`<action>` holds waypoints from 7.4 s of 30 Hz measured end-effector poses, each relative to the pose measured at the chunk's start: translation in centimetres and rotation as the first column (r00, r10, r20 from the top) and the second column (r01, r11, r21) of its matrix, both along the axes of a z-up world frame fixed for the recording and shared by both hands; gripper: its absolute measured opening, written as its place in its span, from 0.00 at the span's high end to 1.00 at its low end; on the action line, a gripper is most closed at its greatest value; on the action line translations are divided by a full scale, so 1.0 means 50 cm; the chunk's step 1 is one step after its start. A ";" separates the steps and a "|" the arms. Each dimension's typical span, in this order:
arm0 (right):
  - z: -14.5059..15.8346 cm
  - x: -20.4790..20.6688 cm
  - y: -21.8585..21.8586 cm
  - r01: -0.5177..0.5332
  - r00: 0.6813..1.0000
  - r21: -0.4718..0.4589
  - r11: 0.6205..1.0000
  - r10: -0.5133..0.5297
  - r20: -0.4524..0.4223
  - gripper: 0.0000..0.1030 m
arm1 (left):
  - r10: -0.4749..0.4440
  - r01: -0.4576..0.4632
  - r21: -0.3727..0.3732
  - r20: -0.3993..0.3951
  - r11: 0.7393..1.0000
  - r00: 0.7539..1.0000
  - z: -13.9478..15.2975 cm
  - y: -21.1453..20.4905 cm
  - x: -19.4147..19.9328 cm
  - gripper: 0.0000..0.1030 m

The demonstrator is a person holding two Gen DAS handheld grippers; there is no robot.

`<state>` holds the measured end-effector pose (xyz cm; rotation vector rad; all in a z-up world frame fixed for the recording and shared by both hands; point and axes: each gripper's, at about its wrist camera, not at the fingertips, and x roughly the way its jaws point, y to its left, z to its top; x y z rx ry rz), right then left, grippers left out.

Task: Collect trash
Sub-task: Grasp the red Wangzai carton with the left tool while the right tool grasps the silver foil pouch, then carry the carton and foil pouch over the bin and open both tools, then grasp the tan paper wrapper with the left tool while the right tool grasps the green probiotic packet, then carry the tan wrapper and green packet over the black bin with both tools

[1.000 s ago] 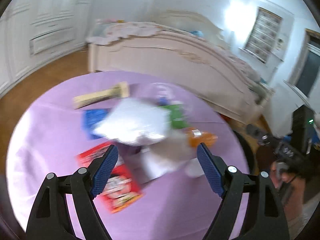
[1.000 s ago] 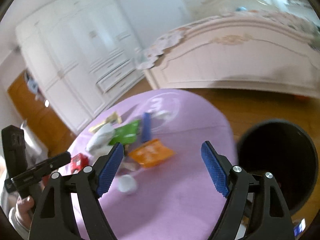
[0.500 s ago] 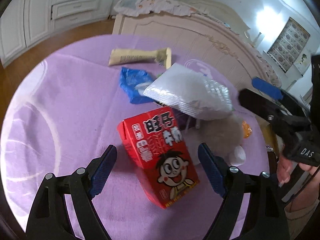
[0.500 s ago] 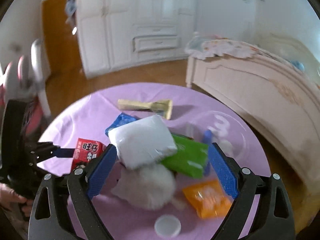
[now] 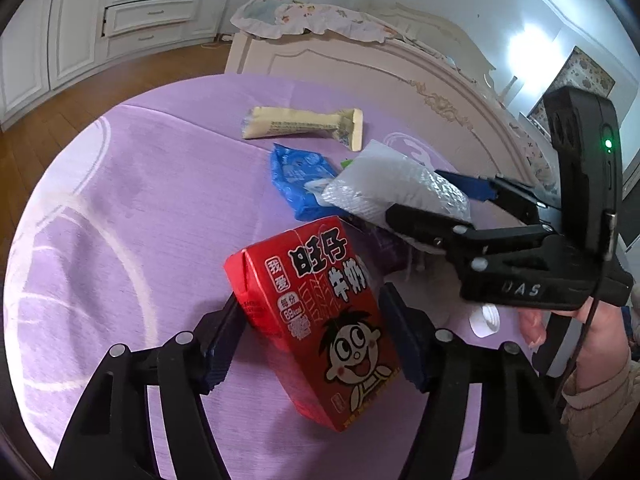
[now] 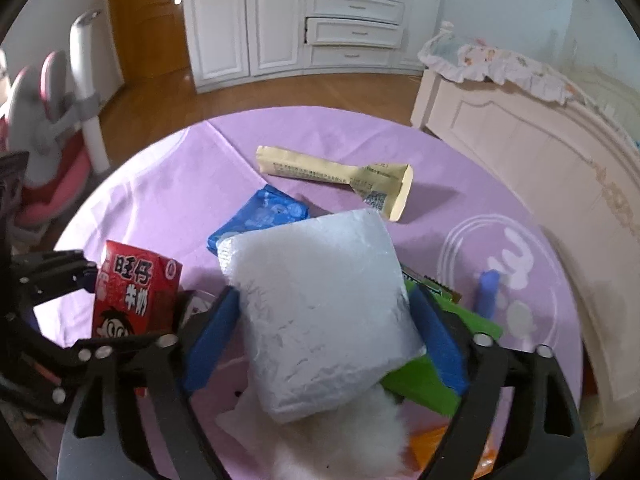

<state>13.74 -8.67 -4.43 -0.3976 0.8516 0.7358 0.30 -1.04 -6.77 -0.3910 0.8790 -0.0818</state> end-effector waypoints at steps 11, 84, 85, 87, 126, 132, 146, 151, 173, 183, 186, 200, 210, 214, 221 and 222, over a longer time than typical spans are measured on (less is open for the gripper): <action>0.079 -0.036 -0.117 0.120 0.993 0.302 0.946 -0.113 -0.039 0.42 | 0.008 -0.008 0.000 0.095 1.000 0.995 0.055 0.018 -0.027 0.41; -0.284 -0.176 -0.989 0.845 0.450 0.506 0.174 -0.744 -0.494 0.40 | -0.690 0.689 -0.033 -0.048 0.724 0.722 -0.024 -0.795 0.295 0.45; -0.285 -0.175 -0.988 0.845 0.450 0.506 0.174 -0.742 -0.497 0.39 | -0.690 0.689 -0.032 -0.049 0.724 0.723 -0.024 -0.793 0.295 0.45; -0.284 -0.173 -0.988 0.846 0.450 0.504 0.174 -0.738 -0.503 0.35 | -0.690 0.690 -0.030 -0.050 0.724 0.722 -0.024 -0.794 0.295 0.44; 0.029 -0.137 -0.538 0.484 0.861 0.479 0.733 -0.496 -0.112 0.27 | -0.369 0.364 0.061 0.127 0.930 0.921 0.135 -0.265 0.178 0.20; 0.053 -0.111 -0.415 0.352 0.928 0.399 0.846 -0.371 -0.032 0.27 | -0.332 0.304 0.200 0.124 0.931 0.935 0.137 -0.151 0.194 0.20; 0.040 -0.020 -0.138 -0.126 0.979 -0.023 0.992 0.128 0.159 0.32 | -0.490 0.444 0.447 -0.015 0.776 0.872 0.062 -0.056 0.325 0.32; 0.002 -0.008 -0.060 -0.327 0.927 -0.209 0.922 0.356 0.118 0.32 | -0.526 0.498 0.465 -0.080 0.732 0.847 0.034 -0.061 0.354 0.46; 0.056 0.026 -0.102 -0.311 0.949 -0.016 0.950 0.311 0.049 0.74 | -0.450 0.425 0.292 0.023 0.857 0.893 0.071 -0.009 0.337 0.87; 0.137 0.009 -0.268 0.027 0.999 0.409 0.912 -0.006 -0.050 0.74 | -0.424 0.399 0.163 0.174 0.903 0.889 0.178 -0.063 0.248 0.87; 0.138 -0.005 -0.342 0.157 0.987 0.516 0.842 -0.116 -0.111 0.74 | -0.436 0.415 0.135 0.202 0.899 0.877 0.196 -0.110 0.226 0.87; 0.077 -0.105 -0.618 0.484 0.860 0.626 0.612 -0.464 -0.212 0.73 | -0.548 0.542 0.085 0.192 0.836 0.814 0.173 -0.409 0.216 0.87; 0.002 -0.145 -0.767 0.616 0.741 0.625 0.478 -0.621 -0.255 0.73 | -0.647 0.633 0.135 0.158 0.762 0.746 0.135 -0.605 0.212 0.87; -0.041 -0.143 -0.815 0.666 0.690 0.617 0.420 -0.660 -0.296 0.73 | -0.674 0.661 0.137 0.132 0.738 0.726 0.111 -0.668 0.217 0.87; -0.122 -0.152 -0.893 0.732 0.621 0.584 0.350 -0.696 -0.361 0.73 | -0.720 0.707 0.138 0.086 0.693 0.689 0.070 -0.751 0.219 0.87; -0.134 -0.151 -0.902 0.742 0.611 0.578 0.341 -0.699 -0.372 0.73 | -0.723 0.711 0.137 0.079 0.690 0.686 0.064 -0.760 0.219 0.87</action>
